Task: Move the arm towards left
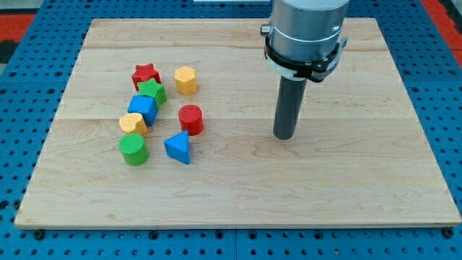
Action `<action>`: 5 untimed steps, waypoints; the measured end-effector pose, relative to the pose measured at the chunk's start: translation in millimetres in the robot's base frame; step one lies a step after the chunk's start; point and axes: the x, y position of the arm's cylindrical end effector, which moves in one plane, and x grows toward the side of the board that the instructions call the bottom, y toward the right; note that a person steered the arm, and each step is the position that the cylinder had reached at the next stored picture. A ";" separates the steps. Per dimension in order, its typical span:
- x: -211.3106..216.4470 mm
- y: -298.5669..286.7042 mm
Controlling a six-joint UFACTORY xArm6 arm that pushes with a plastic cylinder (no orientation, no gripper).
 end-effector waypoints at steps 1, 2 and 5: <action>0.0 0.0; 0.0 -0.5; -1.1 -0.6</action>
